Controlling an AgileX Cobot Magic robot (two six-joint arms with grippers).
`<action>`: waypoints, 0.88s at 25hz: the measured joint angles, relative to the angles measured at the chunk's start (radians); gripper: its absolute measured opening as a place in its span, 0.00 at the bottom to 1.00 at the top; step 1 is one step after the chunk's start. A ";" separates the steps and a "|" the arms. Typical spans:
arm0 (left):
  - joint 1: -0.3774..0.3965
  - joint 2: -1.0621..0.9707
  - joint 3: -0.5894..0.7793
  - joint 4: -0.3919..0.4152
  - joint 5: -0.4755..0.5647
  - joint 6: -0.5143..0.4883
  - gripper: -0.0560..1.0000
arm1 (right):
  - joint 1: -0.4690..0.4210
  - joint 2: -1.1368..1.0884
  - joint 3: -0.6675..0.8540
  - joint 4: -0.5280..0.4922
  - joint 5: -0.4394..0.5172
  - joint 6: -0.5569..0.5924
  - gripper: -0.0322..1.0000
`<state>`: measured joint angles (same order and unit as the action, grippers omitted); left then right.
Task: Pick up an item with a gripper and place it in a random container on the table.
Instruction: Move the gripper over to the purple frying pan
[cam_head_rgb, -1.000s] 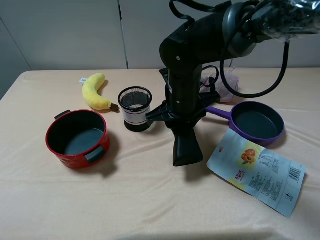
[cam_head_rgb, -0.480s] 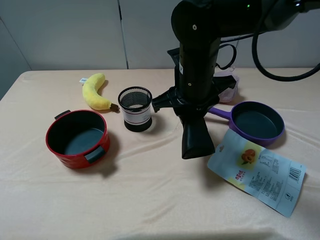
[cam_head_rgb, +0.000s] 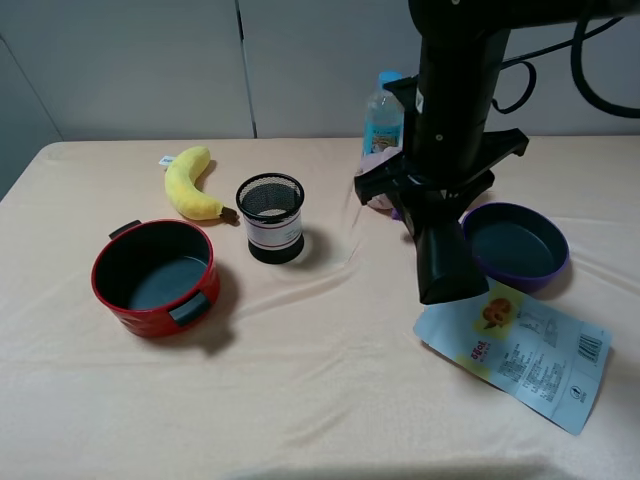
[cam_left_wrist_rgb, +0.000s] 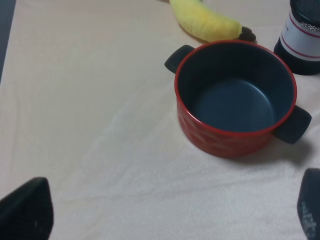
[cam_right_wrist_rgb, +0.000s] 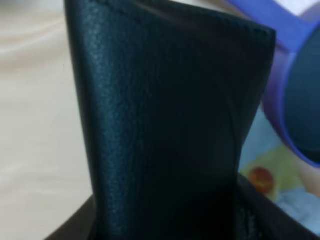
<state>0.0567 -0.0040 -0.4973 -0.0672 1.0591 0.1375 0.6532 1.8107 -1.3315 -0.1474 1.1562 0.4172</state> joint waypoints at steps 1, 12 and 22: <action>0.000 0.000 0.000 0.000 0.000 0.000 0.99 | -0.014 0.000 0.000 0.000 0.004 -0.015 0.35; 0.000 0.000 0.000 0.000 0.000 0.000 0.99 | -0.204 0.000 0.000 -0.015 0.027 -0.138 0.35; 0.000 0.000 0.000 0.000 0.000 0.000 0.99 | -0.407 0.008 0.000 -0.012 0.000 -0.262 0.35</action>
<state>0.0567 -0.0040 -0.4973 -0.0672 1.0591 0.1375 0.2465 1.8182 -1.3315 -0.1591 1.1560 0.1552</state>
